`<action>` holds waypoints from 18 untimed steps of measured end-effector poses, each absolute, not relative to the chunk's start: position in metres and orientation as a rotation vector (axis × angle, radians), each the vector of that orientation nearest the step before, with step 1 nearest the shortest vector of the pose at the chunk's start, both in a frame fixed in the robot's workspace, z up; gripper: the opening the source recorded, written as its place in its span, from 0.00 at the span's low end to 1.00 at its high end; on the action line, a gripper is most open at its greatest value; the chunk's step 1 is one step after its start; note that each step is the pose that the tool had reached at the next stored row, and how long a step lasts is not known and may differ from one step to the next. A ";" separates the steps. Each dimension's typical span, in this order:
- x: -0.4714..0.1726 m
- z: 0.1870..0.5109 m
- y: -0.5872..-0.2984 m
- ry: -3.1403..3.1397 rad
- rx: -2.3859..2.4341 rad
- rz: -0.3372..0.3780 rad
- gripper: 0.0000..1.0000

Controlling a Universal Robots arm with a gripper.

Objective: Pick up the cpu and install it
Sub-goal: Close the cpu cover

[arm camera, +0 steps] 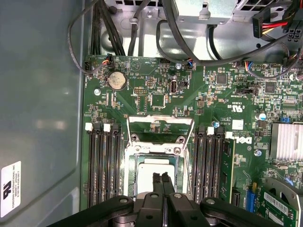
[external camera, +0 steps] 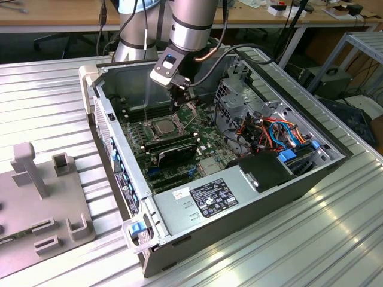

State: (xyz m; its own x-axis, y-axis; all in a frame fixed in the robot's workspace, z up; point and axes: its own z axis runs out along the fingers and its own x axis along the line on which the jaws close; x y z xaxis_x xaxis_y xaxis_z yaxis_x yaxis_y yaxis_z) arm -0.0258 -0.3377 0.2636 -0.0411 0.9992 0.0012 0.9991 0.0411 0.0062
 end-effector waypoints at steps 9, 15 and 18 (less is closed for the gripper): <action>-0.024 0.264 -0.338 2.264 2.173 0.009 0.11; -0.023 0.264 -0.338 2.264 2.173 0.008 0.11; -0.023 0.264 -0.338 2.264 2.173 0.008 0.11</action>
